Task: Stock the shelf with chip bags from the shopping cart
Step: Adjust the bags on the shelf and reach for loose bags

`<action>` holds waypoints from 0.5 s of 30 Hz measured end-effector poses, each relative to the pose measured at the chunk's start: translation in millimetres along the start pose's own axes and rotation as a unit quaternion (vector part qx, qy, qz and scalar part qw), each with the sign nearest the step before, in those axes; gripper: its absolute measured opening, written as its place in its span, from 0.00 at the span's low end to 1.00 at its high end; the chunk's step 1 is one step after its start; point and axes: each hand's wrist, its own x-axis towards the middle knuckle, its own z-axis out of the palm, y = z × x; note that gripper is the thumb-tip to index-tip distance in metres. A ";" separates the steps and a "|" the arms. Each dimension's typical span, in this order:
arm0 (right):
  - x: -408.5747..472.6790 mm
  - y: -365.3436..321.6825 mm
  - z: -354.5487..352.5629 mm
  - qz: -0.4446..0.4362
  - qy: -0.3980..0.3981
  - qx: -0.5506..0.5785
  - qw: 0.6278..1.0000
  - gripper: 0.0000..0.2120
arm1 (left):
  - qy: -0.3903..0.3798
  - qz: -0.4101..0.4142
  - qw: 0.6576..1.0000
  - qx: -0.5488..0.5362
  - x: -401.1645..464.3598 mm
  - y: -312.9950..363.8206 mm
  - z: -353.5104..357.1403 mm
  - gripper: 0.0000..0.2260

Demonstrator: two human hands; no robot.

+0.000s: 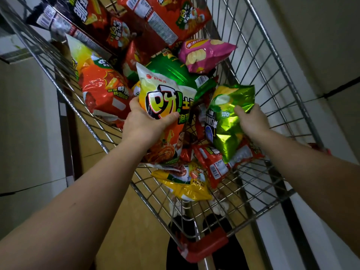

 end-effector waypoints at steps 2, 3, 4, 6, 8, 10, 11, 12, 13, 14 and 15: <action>-8.0 7.1 13.9 0.033 -0.012 -0.013 0.999 0.25 | -0.002 0.000 1.000 0.000 0.3 -0.1 0.4 0.41; -11.1 10.8 20.5 0.047 -0.025 -0.011 0.999 0.26 | -0.003 -0.001 1.000 -0.002 0.5 -0.3 0.2 0.41; -14.6 12.8 25.0 0.059 -0.037 -0.003 0.998 0.27 | -0.004 -0.001 1.000 -0.004 0.9 -0.7 -0.1 0.41; -17.2 15.4 29.4 0.066 -0.051 0.033 0.996 0.33 | -0.008 -0.004 1.000 -0.010 1.0 -2.0 -0.8 0.41; -16.1 15.1 30.6 0.051 -0.030 0.070 0.996 0.42 | -0.011 -0.006 1.000 -0.015 0.5 -2.7 -1.1 0.41; -13.9 5.6 27.9 0.015 0.018 0.089 0.996 0.46 | -0.010 -0.006 1.000 -0.017 0.8 -3.4 -1.7 0.41; -10.7 -0.9 26.6 -0.004 0.037 0.092 0.995 0.47 | -0.010 -0.007 1.000 -0.017 1.1 -3.7 -2.2 0.41; -9.2 -9.9 24.3 -0.009 0.048 0.091 0.995 0.47 | -0.011 -0.008 1.000 -0.018 1.3 -3.9 -2.4 0.41; -4.6 -16.5 24.1 -0.009 0.054 0.096 0.994 0.47 | -0.013 -0.009 1.000 -0.020 1.5 -4.1 -2.3 0.41; -3.2 -24.3 21.4 0.006 0.052 0.118 0.992 0.47 | -0.014 -0.011 1.000 -0.020 1.7 -4.2 -2.0 0.41; 3.8 -24.7 24.3 0.032 0.044 0.149 0.987 0.48 | -0.015 -0.011 1.000 -0.018 1.6 -4.3 -1.6 0.41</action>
